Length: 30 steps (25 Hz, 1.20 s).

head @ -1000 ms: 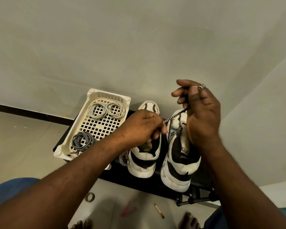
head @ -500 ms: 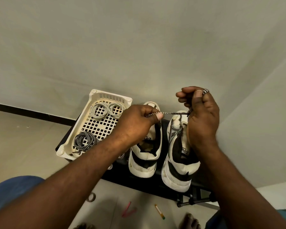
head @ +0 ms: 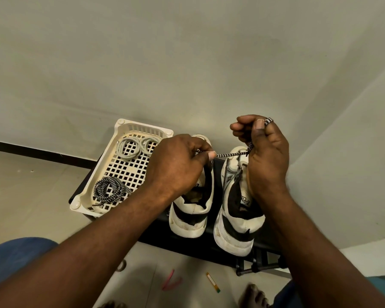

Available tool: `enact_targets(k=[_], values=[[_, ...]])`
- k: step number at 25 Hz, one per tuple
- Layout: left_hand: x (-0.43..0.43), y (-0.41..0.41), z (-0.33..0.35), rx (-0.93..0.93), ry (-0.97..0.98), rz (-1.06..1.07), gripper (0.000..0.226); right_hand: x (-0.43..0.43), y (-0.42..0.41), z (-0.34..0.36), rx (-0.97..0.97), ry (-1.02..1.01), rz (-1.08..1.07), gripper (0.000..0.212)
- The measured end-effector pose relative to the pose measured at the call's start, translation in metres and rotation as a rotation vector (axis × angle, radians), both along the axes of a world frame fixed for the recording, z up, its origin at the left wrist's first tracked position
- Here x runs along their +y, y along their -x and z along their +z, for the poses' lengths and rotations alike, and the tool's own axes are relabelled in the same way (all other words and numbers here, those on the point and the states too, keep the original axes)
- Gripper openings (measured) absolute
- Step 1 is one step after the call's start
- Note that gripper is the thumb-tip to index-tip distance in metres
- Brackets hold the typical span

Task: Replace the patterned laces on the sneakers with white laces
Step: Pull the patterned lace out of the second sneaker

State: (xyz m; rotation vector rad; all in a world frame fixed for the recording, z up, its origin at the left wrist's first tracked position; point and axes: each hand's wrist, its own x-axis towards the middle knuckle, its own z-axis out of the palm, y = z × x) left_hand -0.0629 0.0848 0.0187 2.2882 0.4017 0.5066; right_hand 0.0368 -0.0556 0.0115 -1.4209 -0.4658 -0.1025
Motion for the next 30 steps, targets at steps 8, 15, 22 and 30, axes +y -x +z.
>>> enact_targets(k=[8, 15, 22, 30], values=[[0.007, -0.001, 0.000, 0.195, 0.457, -0.108, 0.025, -0.004, 0.000, -0.015, -0.280, 0.296, 0.075, 0.028], [0.034, 0.003, 0.011, 0.250, 0.899, -0.144, 0.029, 0.001, -0.001, -0.034, -0.598, 0.836, 0.135, 0.041], [0.041, 0.000, 0.008, 0.114, 0.788, 0.044, 0.036, 0.022, 0.036, -0.028, 0.132, 0.394, 0.701, 0.043], [0.046, 0.005, 0.023, 0.088, 0.843, -0.322, 0.026, 0.009, 0.029, -0.005, 0.686, -0.290, 1.112, 0.056]])
